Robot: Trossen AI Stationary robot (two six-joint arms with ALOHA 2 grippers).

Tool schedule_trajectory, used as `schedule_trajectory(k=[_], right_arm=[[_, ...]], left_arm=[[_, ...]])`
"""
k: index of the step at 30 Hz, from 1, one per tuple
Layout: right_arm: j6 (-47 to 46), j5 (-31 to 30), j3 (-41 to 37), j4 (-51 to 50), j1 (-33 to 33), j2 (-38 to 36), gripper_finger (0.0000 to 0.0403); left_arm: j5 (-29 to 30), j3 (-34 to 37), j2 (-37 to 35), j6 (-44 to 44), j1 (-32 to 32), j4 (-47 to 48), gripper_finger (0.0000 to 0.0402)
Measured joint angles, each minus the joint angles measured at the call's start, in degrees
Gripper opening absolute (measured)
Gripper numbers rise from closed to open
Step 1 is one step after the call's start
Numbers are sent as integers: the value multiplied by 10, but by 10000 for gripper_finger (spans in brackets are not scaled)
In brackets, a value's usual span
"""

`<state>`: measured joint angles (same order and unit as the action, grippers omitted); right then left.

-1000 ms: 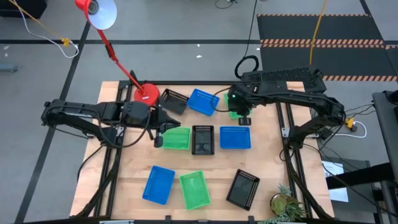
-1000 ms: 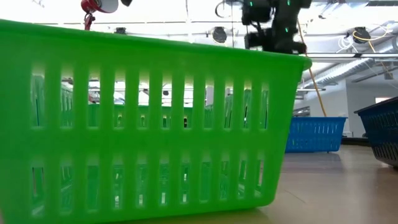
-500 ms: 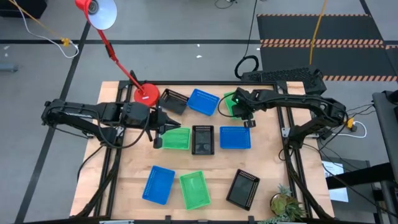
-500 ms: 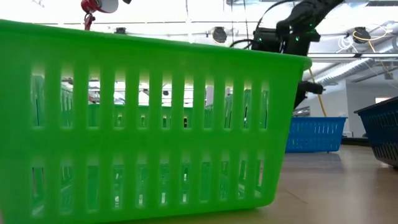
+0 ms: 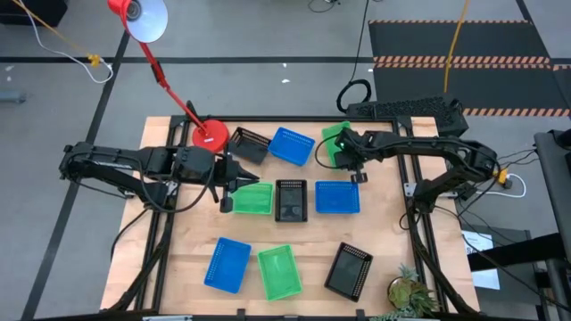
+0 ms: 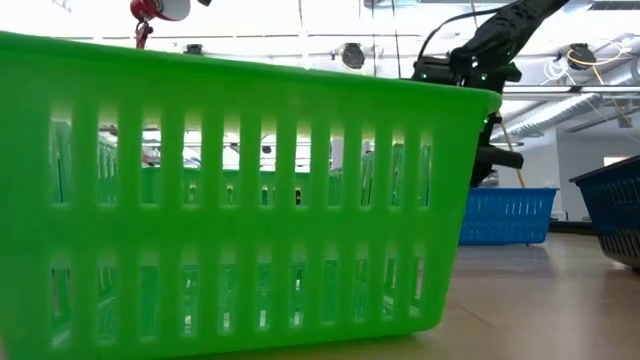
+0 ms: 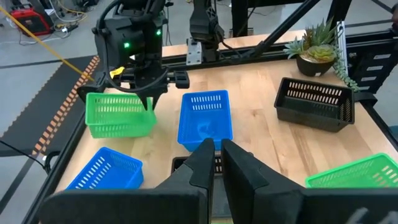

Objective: Stack baskets by color
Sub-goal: Stack the top green bin on the middle green bin

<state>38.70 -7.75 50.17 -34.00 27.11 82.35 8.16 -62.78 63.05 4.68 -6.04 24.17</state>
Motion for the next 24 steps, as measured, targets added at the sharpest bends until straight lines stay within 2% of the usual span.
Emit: schedule_trajectory(k=[4, 15, 19, 24], right_arm=[[10, -14, 0, 3, -3, -13, 61], [30, -11, 0, 10, -2, -28, 124], [48, -10, 0, 34, -1, -14, 117], [75, -10, 0, 51, -1, 14, 78]], left_arm=[[0, 0, 0, 2, 0, 0, 33], [0, 0, 0, 10, 0, 0, 33], [0, 0, 0, 10, 0, -1, 33], [0, 0, 0, 9, 0, -4, 33]])
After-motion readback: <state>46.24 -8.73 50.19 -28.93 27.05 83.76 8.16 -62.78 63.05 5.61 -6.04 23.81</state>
